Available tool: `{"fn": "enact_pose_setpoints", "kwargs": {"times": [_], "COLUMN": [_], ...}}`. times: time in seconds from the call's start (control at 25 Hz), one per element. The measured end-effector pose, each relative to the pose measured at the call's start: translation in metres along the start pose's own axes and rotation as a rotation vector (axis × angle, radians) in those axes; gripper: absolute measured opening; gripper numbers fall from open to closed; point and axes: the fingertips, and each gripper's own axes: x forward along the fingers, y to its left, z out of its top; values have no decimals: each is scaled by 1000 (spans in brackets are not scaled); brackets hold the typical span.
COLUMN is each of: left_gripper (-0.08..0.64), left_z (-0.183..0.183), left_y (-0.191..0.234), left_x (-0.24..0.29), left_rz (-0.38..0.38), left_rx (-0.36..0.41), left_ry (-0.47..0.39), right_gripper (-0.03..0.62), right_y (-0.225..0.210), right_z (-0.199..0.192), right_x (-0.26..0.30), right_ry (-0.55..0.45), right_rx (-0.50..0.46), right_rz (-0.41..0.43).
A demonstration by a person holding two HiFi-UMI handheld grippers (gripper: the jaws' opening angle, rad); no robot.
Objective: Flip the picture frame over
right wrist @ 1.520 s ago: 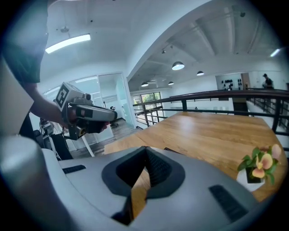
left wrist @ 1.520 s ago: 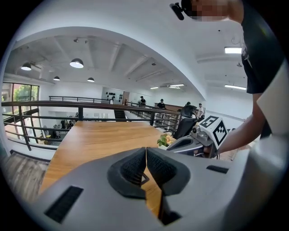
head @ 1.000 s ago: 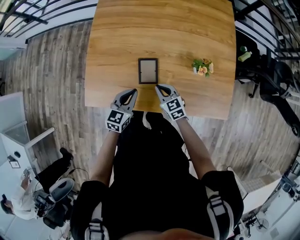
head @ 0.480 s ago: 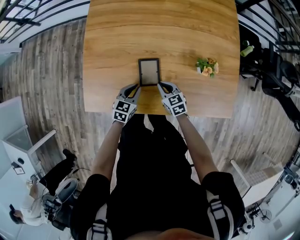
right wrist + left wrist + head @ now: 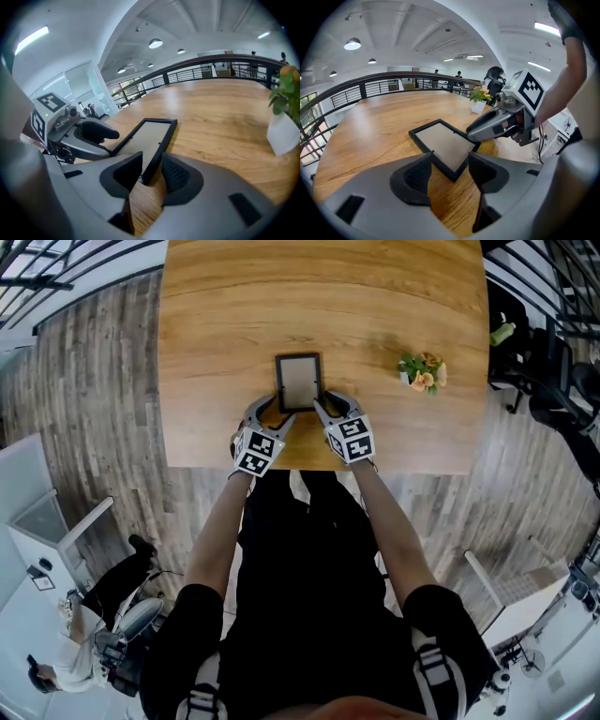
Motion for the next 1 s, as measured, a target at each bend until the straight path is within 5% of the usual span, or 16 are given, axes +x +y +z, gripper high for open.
{"fn": "enact_pose_setpoints", "kwargs": {"times": [0.28,0.92,1.0], "left_gripper": [259,257,169], "left_z": [-1,-2,-4], "left_y": [-5,-39,-43], "left_x": [10,24,26], "left_rz": [-3,-99,-123], "left_rx": [90,457,478], "left_ry": [26,104,119], "right_gripper": [154,156,155], "right_y": [-1,-6,-5], "right_z": [0,-4,-4], "right_x": [10,13,13], "right_ry": [7,39,38], "right_rx": [76,121,121], "right_rz": [-1,-25,-29]}}
